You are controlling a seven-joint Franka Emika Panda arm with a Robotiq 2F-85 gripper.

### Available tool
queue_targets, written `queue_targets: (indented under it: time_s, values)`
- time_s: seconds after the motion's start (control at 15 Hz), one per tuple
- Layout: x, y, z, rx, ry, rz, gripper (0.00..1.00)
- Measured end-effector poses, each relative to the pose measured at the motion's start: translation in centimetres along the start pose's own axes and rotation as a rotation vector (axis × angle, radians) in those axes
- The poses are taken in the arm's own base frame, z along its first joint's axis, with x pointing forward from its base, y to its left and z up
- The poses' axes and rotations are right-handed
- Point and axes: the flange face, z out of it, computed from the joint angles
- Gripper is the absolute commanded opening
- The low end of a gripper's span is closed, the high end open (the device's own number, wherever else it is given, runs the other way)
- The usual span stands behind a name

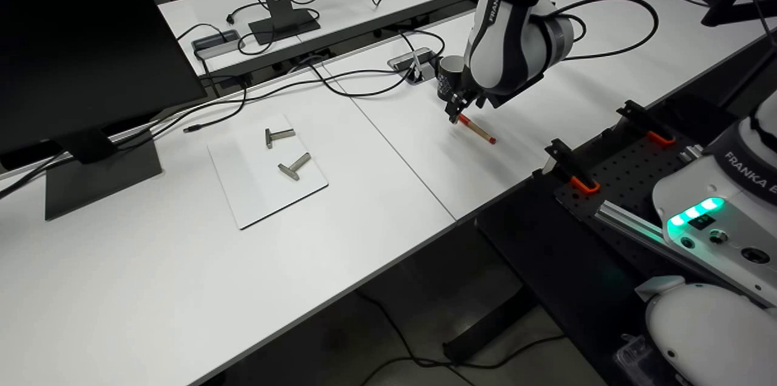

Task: Pick the marker and put it in the cup

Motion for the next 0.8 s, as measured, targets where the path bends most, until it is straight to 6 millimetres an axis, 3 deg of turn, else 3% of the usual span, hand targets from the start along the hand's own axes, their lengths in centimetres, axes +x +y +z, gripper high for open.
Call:
queue_targets:
  time_s: [0.53, 0.8]
  values:
    - [1.4, 0.6, 0.4, 0.001, -0.031, 0.010, 1.00]
    - [1.2, 0.9, 1.4, 0.004, -0.060, 0.018, 1.00]
